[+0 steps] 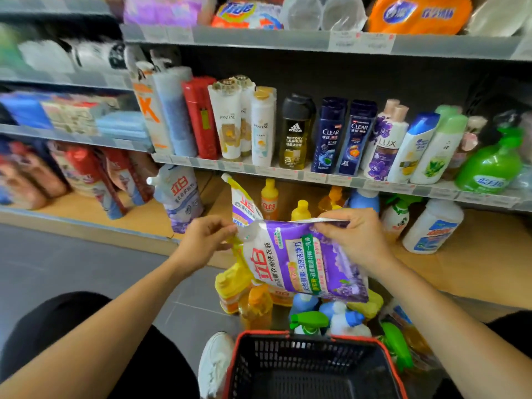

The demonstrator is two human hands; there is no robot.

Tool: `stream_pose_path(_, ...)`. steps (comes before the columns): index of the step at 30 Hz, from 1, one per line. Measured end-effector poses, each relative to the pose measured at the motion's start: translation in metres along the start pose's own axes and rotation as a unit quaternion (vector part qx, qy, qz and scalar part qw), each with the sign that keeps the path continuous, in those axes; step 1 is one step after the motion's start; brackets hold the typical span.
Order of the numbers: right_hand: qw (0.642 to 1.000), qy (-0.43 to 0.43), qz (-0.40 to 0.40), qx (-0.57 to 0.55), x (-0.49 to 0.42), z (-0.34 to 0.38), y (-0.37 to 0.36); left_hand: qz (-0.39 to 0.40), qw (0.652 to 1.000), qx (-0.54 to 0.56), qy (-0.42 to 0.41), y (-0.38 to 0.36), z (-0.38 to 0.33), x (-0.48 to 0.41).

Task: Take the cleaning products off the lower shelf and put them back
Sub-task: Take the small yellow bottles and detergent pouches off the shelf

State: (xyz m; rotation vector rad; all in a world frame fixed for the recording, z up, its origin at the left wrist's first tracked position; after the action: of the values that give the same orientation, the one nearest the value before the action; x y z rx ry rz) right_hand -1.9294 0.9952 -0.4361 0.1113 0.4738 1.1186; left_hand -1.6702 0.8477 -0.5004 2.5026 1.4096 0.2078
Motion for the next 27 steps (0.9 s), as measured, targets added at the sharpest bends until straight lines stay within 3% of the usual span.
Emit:
stream_pose_path(6,0.991,0.009,0.057,0.12,-0.053,0.003,-0.073,-0.139,0.99,-0.016,-0.03,0.082,-0.014,-0.053)
stream_pose_path(10,0.956,0.017,0.094,0.276,-0.082,-0.017,-0.131,-0.156,0.979,-0.112,-0.065,0.119,-0.026,-0.094)
stream_pose_path(14,0.916,-0.003,0.103,0.388,-0.104,-0.062,-0.181,-0.114,0.956,-0.25,-0.105,0.128,-0.031,-0.138)
stream_pose_path(18,0.927,-0.044,0.096,0.36,-0.109,-0.114,-0.228,-0.089,0.918,-0.336,-0.19,0.118,-0.026,-0.163)
stream_pose_path(22,0.93,-0.064,0.097,0.348,-0.101,-0.153,-0.264,-0.012,0.879,-0.405,-0.25,0.092,0.008,-0.165)
stream_pose_path(27,0.965,-0.077,0.095,0.23,-0.095,-0.168,-0.271,-0.039,0.889,-0.372,-0.264,0.088,0.023,-0.162)
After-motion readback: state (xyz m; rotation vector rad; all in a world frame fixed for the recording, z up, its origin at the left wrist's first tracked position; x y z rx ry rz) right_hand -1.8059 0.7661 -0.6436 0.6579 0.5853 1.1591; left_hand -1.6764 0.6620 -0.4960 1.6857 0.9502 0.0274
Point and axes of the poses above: each hand's wrist, its own x-axis away from the middle knuckle, its own y-axis out of the back of the hand, z = x × y, the point moved 6 cm from there along -x, towards the middle knuckle, and after that the axes turned 1 degree about y, right-handed, at the moved point
